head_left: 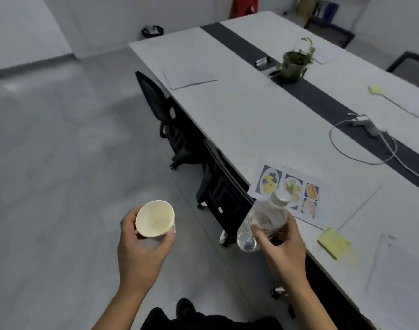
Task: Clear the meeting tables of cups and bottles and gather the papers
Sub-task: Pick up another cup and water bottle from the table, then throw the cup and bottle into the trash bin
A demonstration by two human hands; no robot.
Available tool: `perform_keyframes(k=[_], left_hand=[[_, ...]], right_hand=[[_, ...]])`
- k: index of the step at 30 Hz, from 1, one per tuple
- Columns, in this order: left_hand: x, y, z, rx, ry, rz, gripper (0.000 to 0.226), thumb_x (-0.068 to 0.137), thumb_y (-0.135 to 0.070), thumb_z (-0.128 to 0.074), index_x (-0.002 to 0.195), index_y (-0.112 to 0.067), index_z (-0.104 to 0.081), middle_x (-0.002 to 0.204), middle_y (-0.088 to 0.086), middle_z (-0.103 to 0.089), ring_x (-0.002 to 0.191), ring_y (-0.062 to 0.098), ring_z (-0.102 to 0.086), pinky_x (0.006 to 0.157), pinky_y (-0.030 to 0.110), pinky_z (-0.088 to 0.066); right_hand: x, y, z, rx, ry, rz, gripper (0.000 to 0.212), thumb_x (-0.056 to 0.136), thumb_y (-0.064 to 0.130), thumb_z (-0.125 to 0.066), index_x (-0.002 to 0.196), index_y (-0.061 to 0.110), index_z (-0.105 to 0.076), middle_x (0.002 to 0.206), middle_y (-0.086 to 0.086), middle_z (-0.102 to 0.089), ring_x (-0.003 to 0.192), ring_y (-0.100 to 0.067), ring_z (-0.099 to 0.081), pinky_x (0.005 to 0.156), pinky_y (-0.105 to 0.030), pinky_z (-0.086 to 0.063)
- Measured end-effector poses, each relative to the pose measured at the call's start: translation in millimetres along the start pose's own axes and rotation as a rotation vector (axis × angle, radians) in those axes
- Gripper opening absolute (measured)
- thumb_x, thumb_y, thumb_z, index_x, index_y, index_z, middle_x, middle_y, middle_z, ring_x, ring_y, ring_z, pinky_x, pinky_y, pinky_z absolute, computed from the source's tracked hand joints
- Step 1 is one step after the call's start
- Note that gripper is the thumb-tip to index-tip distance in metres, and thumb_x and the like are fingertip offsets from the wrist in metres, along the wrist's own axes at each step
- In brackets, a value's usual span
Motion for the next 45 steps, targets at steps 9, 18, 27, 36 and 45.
perform_keyframes(k=[9, 18, 27, 36, 45], left_hand=[[105, 61, 148, -0.018, -0.324, 0.115, 0.071, 0.069, -0.016, -0.087, 0.125, -0.035, -0.048, 0.114, -0.029, -0.053, 0.097, 0.015, -0.062, 0.077, 0.021, -0.046], [301, 125, 230, 0.037, -0.392, 0.216, 0.078, 0.063, -0.039, -0.091, 0.128, -0.038, -0.048, 0.119, -0.022, -0.055, 0.105, 0.022, -0.062, 0.078, 0.027, -0.048], [540, 92, 344, 0.014, -0.536, 0.123, 0.078, 0.057, -0.055, -0.08, 0.126, -0.04, -0.049, 0.123, -0.027, -0.053, 0.107, 0.008, -0.061, 0.081, 0.024, -0.047], [793, 156, 403, -0.013, -0.471, 0.184, 0.079, 0.061, -0.041, -0.086, 0.129, -0.038, -0.047, 0.123, -0.019, -0.055, 0.105, 0.02, -0.063, 0.076, 0.023, -0.046], [1101, 110, 399, 0.089, -0.152, -0.021, 0.08, 0.065, -0.036, -0.083, 0.135, -0.028, -0.047, 0.134, -0.008, -0.052, 0.113, 0.018, -0.057, 0.079, 0.019, -0.046]], right_hand=[[40, 95, -213, -0.022, 0.28, 0.154, 0.059, 0.078, 0.023, -0.084, 0.129, 0.035, -0.056, 0.108, 0.022, -0.068, 0.095, -0.002, -0.067, 0.077, -0.013, -0.052], [144, 131, -444, 0.009, 0.406, 0.081, 0.062, 0.077, 0.028, -0.085, 0.13, 0.037, -0.055, 0.112, 0.014, -0.07, 0.098, -0.006, -0.069, 0.088, -0.034, -0.058], [267, 292, -668, 0.004, 0.562, 0.183, 0.062, 0.079, 0.032, -0.084, 0.132, 0.036, -0.053, 0.114, 0.022, -0.067, 0.103, -0.002, -0.067, 0.087, -0.022, -0.055], [384, 366, -886, -0.064, 0.51, 0.172, 0.064, 0.076, 0.033, -0.086, 0.131, 0.036, -0.054, 0.114, 0.017, -0.069, 0.101, -0.006, -0.068, 0.089, -0.034, -0.058], [532, 451, -971, 0.013, 0.171, 0.111, 0.064, 0.077, 0.03, -0.084, 0.133, 0.031, -0.054, 0.112, 0.016, -0.068, 0.099, 0.0, -0.067, 0.083, -0.022, -0.054]])
Point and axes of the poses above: each hand's wrist, its own x-axis towards the middle knuckle, its own z-axis out of the back of the hand, y = z × x, the point moved 5 cm from there along x, towards the middle knuckle
